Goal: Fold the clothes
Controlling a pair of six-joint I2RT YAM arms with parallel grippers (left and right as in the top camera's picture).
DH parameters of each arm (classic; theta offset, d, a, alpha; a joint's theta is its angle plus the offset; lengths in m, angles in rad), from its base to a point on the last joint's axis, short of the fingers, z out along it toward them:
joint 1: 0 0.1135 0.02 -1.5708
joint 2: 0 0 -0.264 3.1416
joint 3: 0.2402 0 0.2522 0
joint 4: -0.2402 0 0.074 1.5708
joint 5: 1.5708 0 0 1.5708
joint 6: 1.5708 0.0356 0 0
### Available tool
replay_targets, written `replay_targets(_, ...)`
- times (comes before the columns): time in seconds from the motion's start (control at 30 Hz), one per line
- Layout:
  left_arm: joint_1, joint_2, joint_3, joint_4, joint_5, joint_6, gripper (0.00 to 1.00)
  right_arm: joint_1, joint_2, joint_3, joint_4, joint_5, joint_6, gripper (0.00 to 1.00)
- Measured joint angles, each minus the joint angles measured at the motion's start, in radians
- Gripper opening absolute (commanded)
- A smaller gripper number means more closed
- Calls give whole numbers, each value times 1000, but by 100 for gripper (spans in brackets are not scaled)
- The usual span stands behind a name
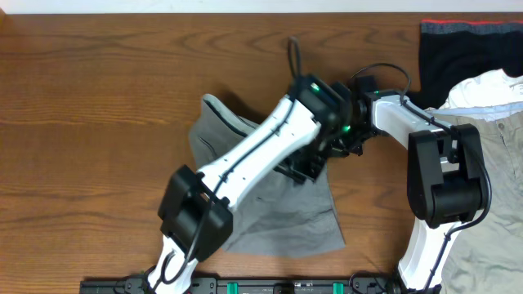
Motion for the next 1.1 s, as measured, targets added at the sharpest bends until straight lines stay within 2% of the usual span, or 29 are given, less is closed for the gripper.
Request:
replay_targets(0.1,-69,0,0,0,8,0,23,0,1,0,2,-4,0,1)
replay_targets(0.13,-90,0,0,0,10,2,29,0,1,0,2,-3,0,1)
replay_targets(0.17,-108,0,0,1,12,6,40,0,1,0,2,-4,0,1)
replay_targets(0.3,-158,0,0,0,16,6,56,0,1,0,2,-4,0,1)
replay_targets(0.33,-162,0,0,0,11,5,69,0,1,0,2,-4,0,1)
replay_targets(0.37,-163,0,0,-1,7,6,73,0,1,0,2,-4,0,1)
replay_targets(0.57,-131,0,0,-3,-28,-17,73,0,2,0,2,-4,0,1)
replay_targets(0.83,-24,-8,-4,0,-110,-55,77,0,2,0,0,-4,1,1)
replay_targets(0.97,32,-21,-60,63,-149,-61,76,0,2,2,-2,-4,1,1)
replay_targets(1.0,43,-23,-83,84,-153,-62,75,0,2,2,-2,-4,1,1)
replay_targets(1.07,59,-24,-132,124,-148,-68,60,0,3,2,-2,-4,1,1)
replay_targets(1.1,64,-24,-159,142,-143,-70,56,0,3,2,-2,-4,1,1)
